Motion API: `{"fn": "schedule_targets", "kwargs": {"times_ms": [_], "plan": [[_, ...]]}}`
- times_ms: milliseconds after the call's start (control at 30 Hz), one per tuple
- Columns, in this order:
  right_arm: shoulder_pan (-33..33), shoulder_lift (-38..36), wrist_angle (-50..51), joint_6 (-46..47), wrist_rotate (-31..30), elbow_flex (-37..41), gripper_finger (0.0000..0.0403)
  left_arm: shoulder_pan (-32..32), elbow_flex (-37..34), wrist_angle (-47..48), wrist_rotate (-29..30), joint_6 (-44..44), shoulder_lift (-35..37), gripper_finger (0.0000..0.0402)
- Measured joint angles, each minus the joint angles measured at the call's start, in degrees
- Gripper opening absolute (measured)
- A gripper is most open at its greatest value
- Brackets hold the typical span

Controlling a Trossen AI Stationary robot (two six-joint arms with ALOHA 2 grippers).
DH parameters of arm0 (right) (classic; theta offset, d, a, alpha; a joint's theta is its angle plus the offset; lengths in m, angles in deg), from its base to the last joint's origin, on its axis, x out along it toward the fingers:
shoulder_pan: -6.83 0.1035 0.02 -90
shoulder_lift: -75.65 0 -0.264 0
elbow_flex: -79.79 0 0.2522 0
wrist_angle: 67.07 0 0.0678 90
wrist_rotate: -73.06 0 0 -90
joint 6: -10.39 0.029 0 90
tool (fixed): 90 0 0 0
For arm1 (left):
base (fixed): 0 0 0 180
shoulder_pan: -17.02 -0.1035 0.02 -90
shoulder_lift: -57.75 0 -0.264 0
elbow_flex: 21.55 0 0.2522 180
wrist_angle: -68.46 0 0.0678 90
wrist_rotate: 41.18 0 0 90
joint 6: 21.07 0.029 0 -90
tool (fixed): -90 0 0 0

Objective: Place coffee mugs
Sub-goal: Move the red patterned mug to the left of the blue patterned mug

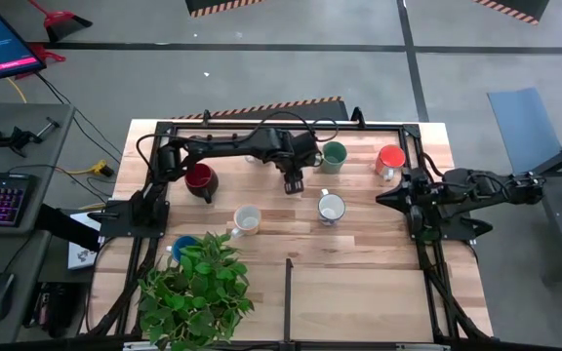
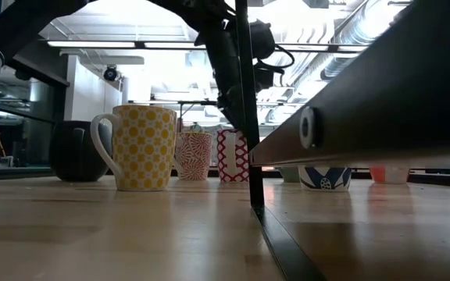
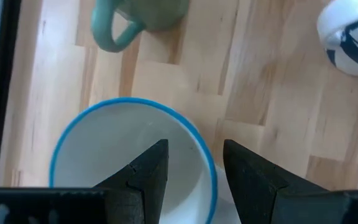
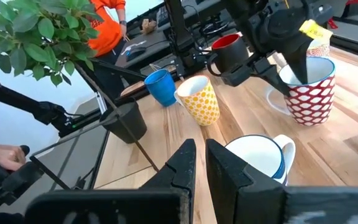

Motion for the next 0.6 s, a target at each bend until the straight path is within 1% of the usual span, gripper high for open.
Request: {"fn": "schedule_targets", "kwargs": {"times_ms": [133,333,467,533,600], "plan": [[0.0,0.2,0.0,0.0,0.1,0.0,0.0023,0.0,0.0,-1.6,0.0,0.9,-0.9,0.0145],[0.0,0.2,-0.2,0.4,0.1,0.0,0.0023,0.3,0.0,-1.6,-0.1,2.2,-3.2,0.0145],[0.0,0.2,-0.5,1.5,0.1,0.0,0.0023,0.5,0.0,-1.9,0.0,4.3,-3.1,0.0144],[0.0,0.2,-0.5,1.5,0.1,0.0,0.0023,0.5,0.0,-1.8,-0.1,5.5,-3.1,0.0137],[0.0,0.2,-0.5,1.5,0.1,0.0,0.0023,0.5,0.0,-1.8,0.0,6.0,-3.1,0.0118]]}}
